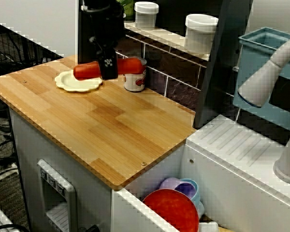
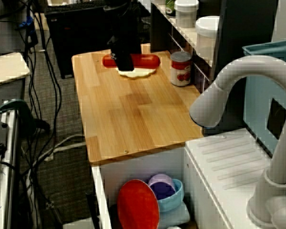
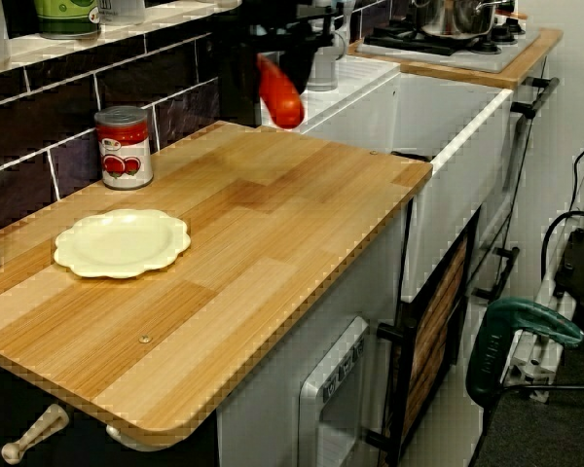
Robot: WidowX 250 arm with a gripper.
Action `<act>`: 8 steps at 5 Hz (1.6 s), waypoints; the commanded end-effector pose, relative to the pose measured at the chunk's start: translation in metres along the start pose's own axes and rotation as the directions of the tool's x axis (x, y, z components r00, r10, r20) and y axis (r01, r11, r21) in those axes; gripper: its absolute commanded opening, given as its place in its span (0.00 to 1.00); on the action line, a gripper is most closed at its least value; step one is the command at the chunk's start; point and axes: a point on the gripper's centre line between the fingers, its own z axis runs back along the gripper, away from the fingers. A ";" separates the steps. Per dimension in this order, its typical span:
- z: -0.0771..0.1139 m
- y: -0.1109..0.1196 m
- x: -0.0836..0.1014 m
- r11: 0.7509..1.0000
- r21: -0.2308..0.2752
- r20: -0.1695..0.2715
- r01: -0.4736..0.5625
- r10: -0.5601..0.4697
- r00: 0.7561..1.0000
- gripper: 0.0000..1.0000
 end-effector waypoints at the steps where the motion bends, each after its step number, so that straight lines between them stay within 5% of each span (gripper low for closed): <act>1: 0.012 -0.037 -0.001 0.996 0.025 0.033 0.086 -0.087 0.996 0.00; 3: -0.013 -0.063 0.007 0.990 0.054 0.005 0.132 -0.132 0.991 0.00; 7: -0.065 -0.052 -0.006 0.984 0.128 -0.078 0.123 -0.114 0.990 0.00; 8: -0.067 -0.049 -0.007 0.986 0.123 -0.115 0.115 -0.101 0.988 0.36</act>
